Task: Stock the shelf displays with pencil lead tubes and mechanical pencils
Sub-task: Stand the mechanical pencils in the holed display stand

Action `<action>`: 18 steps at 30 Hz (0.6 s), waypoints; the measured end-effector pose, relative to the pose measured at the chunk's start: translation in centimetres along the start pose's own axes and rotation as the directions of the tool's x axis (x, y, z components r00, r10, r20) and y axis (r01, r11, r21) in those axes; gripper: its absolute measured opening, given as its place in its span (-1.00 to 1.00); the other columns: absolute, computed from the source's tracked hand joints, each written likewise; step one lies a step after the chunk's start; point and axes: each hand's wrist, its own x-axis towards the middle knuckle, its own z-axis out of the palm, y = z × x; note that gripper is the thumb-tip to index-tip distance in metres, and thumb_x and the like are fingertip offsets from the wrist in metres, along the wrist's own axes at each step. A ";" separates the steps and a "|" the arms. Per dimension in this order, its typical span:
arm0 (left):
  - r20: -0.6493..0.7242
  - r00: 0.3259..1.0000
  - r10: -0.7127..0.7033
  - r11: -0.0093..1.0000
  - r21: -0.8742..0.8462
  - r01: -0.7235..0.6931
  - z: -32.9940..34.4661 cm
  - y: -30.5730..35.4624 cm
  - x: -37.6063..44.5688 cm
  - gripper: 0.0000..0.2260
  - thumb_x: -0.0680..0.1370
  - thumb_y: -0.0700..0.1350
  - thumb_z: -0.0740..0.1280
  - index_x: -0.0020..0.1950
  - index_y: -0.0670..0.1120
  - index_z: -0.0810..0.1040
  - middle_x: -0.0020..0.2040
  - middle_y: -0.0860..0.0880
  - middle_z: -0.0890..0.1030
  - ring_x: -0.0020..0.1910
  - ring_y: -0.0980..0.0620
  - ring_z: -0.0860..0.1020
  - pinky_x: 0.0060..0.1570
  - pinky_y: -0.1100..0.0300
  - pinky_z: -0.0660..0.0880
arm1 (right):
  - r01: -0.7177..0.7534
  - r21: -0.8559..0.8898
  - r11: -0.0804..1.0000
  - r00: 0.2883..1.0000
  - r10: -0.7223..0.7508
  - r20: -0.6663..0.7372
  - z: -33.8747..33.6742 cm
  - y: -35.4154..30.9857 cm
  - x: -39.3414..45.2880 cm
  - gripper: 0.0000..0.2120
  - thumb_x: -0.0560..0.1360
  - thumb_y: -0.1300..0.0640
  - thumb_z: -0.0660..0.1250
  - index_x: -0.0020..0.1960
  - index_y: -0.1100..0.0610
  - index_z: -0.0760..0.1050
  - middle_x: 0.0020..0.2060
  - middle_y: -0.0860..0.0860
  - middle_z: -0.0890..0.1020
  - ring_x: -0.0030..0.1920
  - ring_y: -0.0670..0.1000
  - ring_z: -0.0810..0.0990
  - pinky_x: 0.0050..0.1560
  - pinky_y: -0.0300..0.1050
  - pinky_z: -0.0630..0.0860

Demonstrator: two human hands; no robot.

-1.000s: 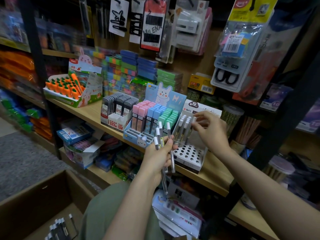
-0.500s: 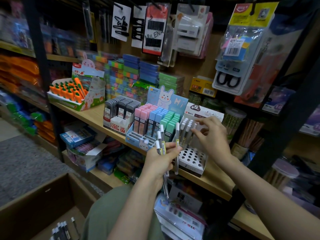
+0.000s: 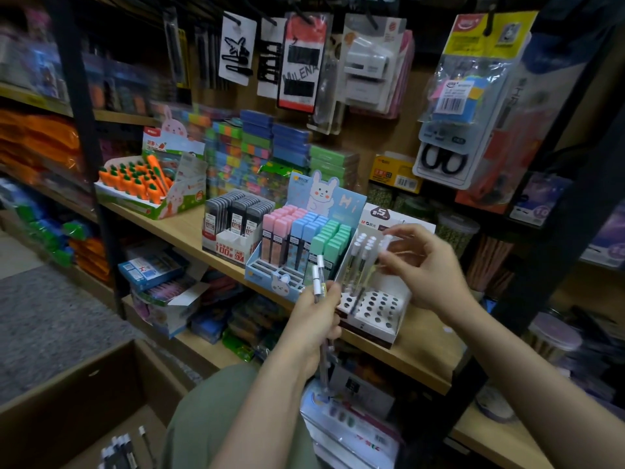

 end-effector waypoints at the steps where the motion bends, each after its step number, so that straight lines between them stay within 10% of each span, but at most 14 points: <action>1: -0.016 1.000 -0.020 0.999 -0.025 0.020 0.0 0.1 0.1 -0.90 0.65 -0.14 0.19 0.14 -0.07 0.44 -0.34 0.04 0.28 -0.51 0.15 0.23 -0.54 0.31 0.21 | 0.017 -0.027 1.000 0.998 -0.018 -0.053 -0.6 0.0 0.2 -0.74 0.44 0.32 0.46 0.03 0.05 0.56 -0.22 0.02 0.68 -0.22 -0.08 0.70 -0.16 -0.19 0.65; 18: 0.115 0.983 0.145 0.989 -0.020 -0.144 0.0 0.3 -1.0 -0.75 0.66 -0.20 0.17 0.15 0.16 0.47 0.01 0.00 0.70 -0.18 0.07 0.61 0.00 0.03 0.61 | 0.137 -0.272 0.952 0.967 -0.188 -0.171 0.5 3.1 0.7 -0.70 0.46 0.26 0.46 0.07 -0.08 0.54 -0.20 -0.15 0.64 -0.17 -0.17 0.67 -0.09 -0.19 0.64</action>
